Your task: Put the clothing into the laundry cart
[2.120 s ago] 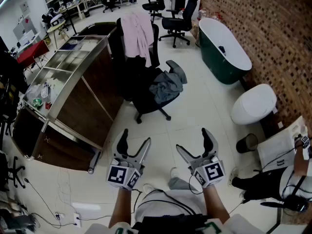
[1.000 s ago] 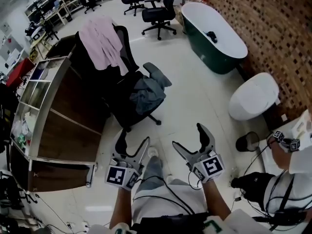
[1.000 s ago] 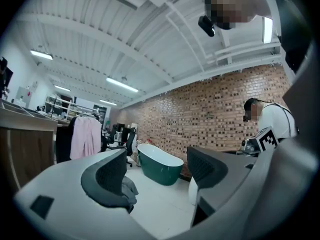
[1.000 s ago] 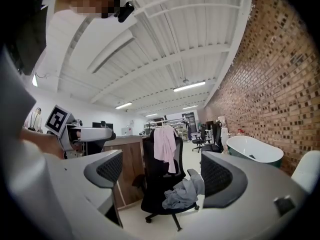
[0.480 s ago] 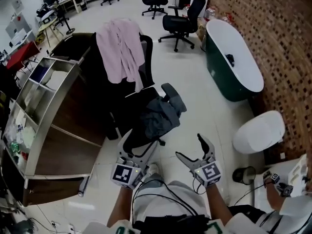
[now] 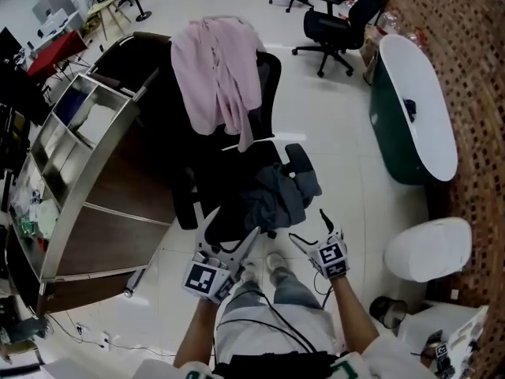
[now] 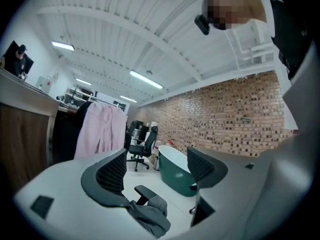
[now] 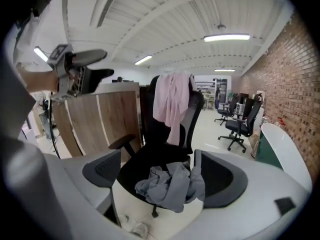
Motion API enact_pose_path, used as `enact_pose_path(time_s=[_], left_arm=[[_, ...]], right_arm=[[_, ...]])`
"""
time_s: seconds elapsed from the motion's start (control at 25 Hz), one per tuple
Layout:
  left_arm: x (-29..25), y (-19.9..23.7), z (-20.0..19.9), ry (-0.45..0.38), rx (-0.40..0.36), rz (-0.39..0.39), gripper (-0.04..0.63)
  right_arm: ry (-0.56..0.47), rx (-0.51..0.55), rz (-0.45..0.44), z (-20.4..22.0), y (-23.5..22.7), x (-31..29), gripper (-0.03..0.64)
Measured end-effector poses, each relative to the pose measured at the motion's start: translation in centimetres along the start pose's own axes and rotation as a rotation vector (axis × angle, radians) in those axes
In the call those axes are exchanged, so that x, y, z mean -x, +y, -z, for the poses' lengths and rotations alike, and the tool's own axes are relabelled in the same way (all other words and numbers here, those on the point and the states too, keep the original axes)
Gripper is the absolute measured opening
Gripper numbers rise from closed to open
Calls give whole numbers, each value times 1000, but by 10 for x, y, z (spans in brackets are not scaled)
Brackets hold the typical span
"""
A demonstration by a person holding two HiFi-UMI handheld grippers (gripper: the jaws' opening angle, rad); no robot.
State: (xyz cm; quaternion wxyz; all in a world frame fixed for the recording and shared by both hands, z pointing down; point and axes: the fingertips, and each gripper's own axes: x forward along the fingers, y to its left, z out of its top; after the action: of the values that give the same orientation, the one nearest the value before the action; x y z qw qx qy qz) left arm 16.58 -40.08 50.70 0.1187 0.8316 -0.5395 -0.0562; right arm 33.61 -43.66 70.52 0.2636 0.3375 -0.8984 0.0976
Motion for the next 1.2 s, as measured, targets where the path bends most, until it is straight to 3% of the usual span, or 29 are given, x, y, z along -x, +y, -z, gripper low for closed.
enact_pose_path(time_s=[0.12,0.24,0.48,0.56,0.72,0.8,0.84,0.88,0.92,1.0,1.12,1.2], left_arm=[[-12,15,23,40,-20,-86,357],[-31,18,42,64,29,-132,357],[-31,58,95,144,72,-248,357],[-28,65,112,171,79,-275,357],[-19,78,142,204,95,-317,357],[-15,79,145,199,109,-329,357],[-14,77,142,197,124,-330,357],[-12,74,139,197,132,-330,357],[-10,72,135,197,133,-329,357],[-6,71,128,188,126,-328,357],[-1,78,120,144,109,-338,357],[1,80,109,116,104,-339,357]], right_arm=[[156,105,-75,34,-22,-57,545],[330,282,-133,80,-47,-115,626],[680,638,-237,188,-51,-239,629],[813,747,-226,224,-58,-260,629],[1084,1044,-108,269,-92,-278,626],[1140,1169,-81,275,-107,-280,572],[1125,1229,-79,271,-109,-279,512],[1085,1270,-86,264,-108,-278,369],[1035,1270,-97,256,-105,-277,231],[943,1100,-112,237,-98,-273,143],[837,672,-116,200,-87,-260,100],[712,486,-135,167,-73,-245,92]])
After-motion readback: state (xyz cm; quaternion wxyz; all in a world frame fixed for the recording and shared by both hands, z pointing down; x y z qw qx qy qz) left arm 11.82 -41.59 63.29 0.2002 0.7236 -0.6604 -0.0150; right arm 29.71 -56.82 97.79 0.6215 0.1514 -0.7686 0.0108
